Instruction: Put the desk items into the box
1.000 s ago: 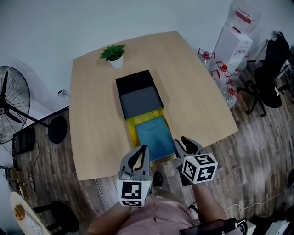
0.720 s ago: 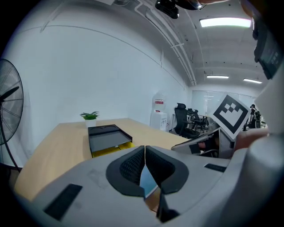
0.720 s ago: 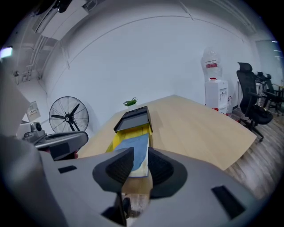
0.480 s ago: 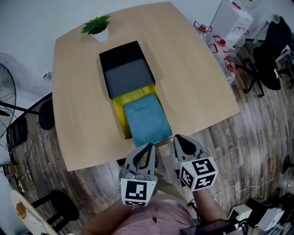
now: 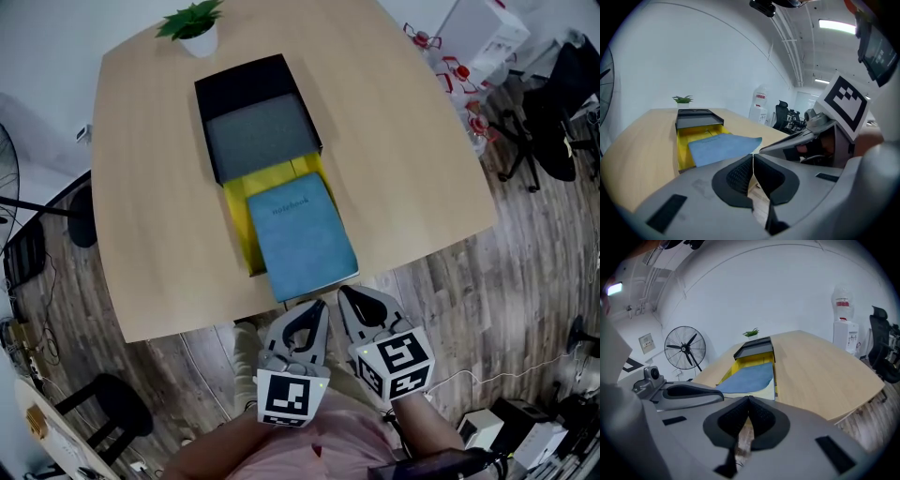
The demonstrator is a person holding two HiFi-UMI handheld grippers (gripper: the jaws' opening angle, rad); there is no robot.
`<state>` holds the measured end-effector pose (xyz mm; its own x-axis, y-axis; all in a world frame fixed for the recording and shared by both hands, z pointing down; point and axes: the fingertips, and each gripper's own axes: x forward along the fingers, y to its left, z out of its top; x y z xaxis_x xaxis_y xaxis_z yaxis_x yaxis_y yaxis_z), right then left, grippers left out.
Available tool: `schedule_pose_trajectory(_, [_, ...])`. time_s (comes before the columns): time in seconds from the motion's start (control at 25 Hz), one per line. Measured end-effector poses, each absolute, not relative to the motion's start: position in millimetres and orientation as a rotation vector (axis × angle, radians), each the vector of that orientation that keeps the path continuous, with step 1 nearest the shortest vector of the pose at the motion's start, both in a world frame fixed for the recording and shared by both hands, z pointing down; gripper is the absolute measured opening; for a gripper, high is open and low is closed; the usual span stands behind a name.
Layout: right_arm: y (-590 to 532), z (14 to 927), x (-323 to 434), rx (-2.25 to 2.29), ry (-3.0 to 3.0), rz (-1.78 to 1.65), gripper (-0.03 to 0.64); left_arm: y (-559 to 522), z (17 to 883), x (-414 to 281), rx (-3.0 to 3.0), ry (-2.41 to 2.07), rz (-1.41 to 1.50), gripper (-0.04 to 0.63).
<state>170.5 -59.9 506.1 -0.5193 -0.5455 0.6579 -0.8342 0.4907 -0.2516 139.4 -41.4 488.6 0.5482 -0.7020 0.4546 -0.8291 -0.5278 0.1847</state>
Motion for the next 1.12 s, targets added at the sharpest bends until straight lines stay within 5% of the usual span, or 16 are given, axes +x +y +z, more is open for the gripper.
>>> schedule_pose_trajectory(1.12, [-105, 532, 126, 1.041, -2.22, 0.79, 0.003, -86, 530, 101, 2.276, -1.302, 0.479, 0.015])
